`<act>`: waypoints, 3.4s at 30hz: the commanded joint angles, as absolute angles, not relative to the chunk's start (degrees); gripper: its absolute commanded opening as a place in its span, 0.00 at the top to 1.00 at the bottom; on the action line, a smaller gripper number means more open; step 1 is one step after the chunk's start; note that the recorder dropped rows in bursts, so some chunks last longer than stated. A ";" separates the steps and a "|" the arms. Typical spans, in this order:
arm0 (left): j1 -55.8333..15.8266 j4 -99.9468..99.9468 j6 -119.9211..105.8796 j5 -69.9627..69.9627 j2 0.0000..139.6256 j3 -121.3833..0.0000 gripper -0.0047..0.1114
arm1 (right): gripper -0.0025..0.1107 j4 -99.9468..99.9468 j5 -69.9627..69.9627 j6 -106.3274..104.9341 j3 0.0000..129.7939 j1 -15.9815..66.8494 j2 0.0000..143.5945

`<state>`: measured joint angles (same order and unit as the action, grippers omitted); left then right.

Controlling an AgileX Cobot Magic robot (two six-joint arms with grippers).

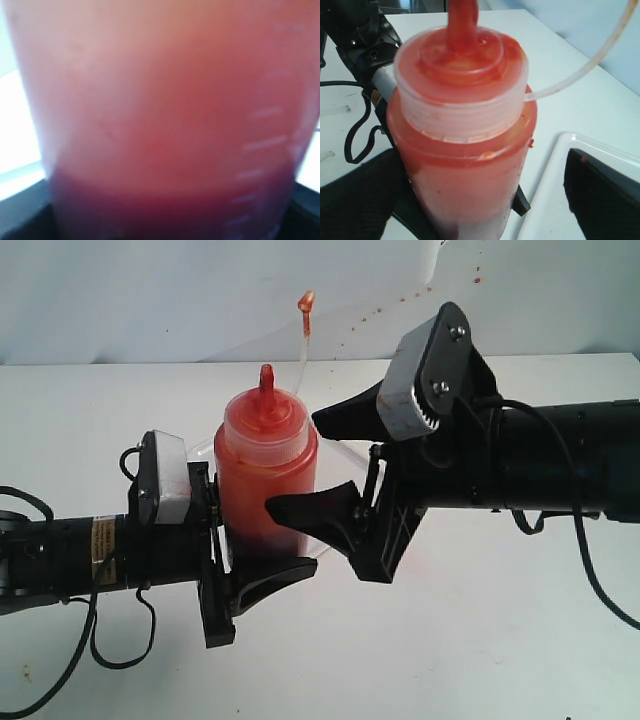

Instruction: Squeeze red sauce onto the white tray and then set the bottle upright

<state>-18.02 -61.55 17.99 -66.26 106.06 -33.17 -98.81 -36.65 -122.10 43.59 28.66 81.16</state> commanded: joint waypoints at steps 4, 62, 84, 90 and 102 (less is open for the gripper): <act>-18.29 -61.94 17.89 -69.96 105.88 -33.64 0.96 | 0.27 -99.95 -35.11 -122.75 43.82 28.68 80.90; -23.55 -63.60 16.37 -69.96 106.13 -36.99 0.96 | 0.27 -99.95 -30.81 -121.05 43.82 28.68 81.60; -23.55 -63.60 16.37 -69.96 106.13 -36.99 0.96 | 0.39 -99.95 -35.68 -122.31 47.15 28.68 88.15; -23.55 -63.60 16.37 -69.96 106.13 -36.99 0.96 | 0.77 -99.95 -34.53 -122.31 47.37 28.68 88.39; -23.55 -63.59 16.22 -69.96 106.13 -36.99 0.95 | 0.98 -99.95 -32.29 -122.71 47.37 28.68 88.39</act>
<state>-22.65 -60.10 17.92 -65.61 107.00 -36.79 -96.98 -37.47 -122.07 46.42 29.12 88.09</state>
